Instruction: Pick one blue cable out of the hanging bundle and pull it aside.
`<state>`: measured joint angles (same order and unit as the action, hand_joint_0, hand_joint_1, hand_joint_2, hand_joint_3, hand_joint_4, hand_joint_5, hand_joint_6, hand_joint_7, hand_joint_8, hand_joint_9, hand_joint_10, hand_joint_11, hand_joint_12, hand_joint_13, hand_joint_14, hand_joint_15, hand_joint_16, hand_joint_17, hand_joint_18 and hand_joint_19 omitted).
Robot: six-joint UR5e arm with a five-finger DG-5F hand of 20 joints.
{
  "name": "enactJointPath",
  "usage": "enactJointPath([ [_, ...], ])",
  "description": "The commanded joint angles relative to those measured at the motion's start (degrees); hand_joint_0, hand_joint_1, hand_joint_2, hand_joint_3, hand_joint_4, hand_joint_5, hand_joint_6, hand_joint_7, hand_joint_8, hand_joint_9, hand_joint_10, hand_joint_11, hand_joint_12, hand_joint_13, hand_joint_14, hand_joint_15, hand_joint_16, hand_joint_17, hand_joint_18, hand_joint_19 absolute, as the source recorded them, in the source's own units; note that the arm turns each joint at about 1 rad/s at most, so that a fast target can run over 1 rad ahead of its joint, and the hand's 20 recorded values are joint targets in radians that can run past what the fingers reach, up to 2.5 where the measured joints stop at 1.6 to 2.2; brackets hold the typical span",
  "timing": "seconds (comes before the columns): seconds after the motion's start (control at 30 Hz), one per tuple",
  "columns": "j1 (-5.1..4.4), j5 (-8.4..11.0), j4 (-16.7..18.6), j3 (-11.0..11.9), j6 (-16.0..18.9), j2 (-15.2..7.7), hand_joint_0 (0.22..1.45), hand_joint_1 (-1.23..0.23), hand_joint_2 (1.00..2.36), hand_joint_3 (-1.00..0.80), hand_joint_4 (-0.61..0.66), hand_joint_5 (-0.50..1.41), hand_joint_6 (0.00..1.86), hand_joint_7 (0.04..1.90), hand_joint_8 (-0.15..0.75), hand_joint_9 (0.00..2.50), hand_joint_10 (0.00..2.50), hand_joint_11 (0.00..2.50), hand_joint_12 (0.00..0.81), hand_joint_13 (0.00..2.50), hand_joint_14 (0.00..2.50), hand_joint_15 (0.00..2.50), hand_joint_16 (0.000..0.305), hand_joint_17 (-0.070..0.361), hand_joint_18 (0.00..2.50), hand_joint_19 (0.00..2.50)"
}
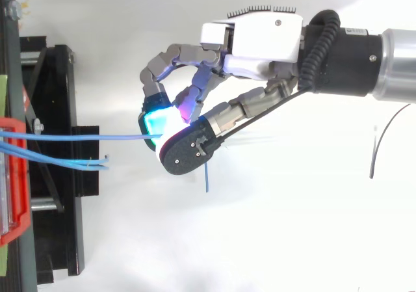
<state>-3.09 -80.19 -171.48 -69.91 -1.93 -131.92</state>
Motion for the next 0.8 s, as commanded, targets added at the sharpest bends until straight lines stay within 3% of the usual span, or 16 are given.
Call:
enactJointPath([
  [0.0, 0.02, -0.05, 0.0, 0.0, 0.0, 0.0, 0.85, -0.89, 1.02, -0.15, -0.14, -0.14, 0.95, 1.62, 0.195, 1.19, 0.02, 0.61, 0.298, 0.82, 0.02, 0.64, 0.035, 0.078, 0.56, 0.74],
  [0.77, 0.02, -0.05, 0.0, 0.0, 0.0, 0.0, 0.85, -0.89, 1.02, -0.15, -0.15, -0.14, 0.95, 1.61, 0.196, 1.19, 0.02, 0.61, 0.3, 0.82, 0.02, 0.64, 0.035, 0.078, 0.57, 0.74],
])
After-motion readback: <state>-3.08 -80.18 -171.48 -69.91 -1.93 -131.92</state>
